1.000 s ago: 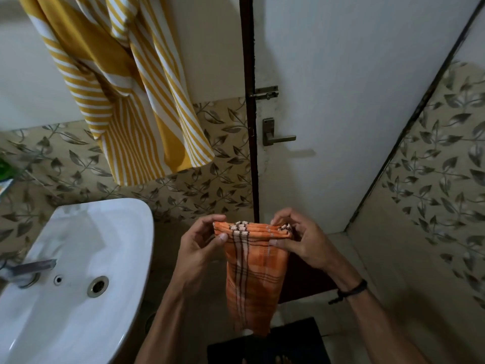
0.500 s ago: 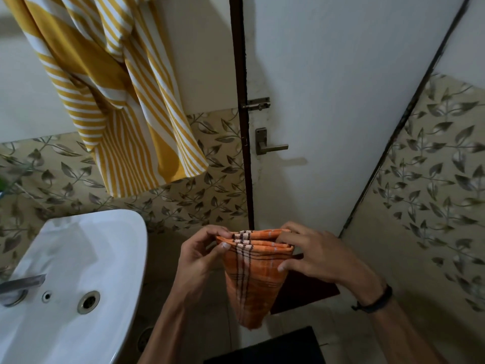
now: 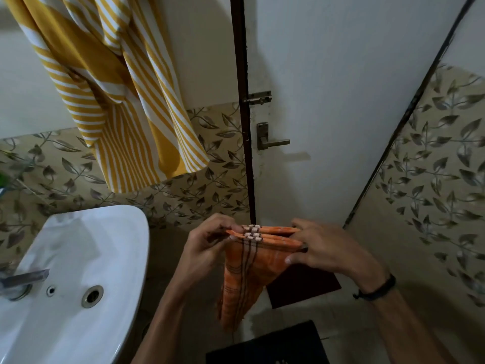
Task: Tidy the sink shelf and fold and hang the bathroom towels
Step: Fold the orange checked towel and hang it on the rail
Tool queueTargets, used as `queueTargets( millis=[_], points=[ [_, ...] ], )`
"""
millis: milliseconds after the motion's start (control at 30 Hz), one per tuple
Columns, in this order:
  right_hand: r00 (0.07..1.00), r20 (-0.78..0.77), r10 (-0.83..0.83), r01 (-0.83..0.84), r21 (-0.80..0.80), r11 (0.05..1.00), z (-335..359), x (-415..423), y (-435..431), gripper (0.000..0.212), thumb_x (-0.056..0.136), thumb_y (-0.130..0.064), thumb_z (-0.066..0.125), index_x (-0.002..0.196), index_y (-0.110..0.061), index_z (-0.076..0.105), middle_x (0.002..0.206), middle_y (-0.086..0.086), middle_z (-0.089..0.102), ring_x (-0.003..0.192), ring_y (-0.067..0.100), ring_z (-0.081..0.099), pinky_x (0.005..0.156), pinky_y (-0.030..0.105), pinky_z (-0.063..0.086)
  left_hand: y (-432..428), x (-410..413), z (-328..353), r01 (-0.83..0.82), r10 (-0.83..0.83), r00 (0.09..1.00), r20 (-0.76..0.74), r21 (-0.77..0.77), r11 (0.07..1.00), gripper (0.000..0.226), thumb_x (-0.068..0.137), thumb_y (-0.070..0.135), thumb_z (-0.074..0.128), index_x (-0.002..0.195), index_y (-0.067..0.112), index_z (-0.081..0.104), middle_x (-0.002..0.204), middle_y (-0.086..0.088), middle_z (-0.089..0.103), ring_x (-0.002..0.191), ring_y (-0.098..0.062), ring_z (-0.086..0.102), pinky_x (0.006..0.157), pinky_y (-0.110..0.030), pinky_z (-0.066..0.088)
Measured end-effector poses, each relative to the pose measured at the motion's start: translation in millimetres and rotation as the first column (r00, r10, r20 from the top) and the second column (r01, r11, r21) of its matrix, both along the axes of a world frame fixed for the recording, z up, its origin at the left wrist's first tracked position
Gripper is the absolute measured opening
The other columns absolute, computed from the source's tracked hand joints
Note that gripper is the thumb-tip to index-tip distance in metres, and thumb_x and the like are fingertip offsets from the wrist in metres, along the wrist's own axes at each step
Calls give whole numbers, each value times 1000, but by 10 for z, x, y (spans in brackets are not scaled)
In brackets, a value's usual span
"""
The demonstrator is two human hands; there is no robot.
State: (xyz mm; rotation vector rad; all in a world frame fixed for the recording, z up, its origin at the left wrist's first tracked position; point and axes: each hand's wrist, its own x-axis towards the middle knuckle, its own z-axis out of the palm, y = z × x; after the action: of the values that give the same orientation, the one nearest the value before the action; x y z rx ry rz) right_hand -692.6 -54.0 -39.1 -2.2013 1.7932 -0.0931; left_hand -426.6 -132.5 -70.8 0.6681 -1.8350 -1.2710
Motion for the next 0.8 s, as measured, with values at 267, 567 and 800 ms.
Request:
queueTargets(
  millis=[267,567,800],
  points=[
    [993,113,15,-6,-86,996,-158,2,26,51,82,-75,50,92,-30,71,95,-15,53,81,5,54,65,27,43,-63,9,-71,-62,62,998,-4,15,998,18,90,-11,62,100,1,72,103,-13,68,100,-31,67,86,-38,55],
    [774,625,101,94,-272,958,-146,122,27,12,86,-24,77,84,-22,66,85,-19,66,79,2,64,65,22,53,-11,-102,-268,-119,233,943,-239,414,902,56,85,19,77,136,26,56,111,-8,64,101,-20,66,84,-35,57],
    [426,886,184,227,-301,926,142,115,-123,39,74,4,81,87,-22,56,80,-13,64,72,3,60,67,20,52,2,-402,-278,-100,71,992,100,329,939,35,83,1,78,115,11,67,114,0,73,98,6,69,89,-18,53]
  ],
)
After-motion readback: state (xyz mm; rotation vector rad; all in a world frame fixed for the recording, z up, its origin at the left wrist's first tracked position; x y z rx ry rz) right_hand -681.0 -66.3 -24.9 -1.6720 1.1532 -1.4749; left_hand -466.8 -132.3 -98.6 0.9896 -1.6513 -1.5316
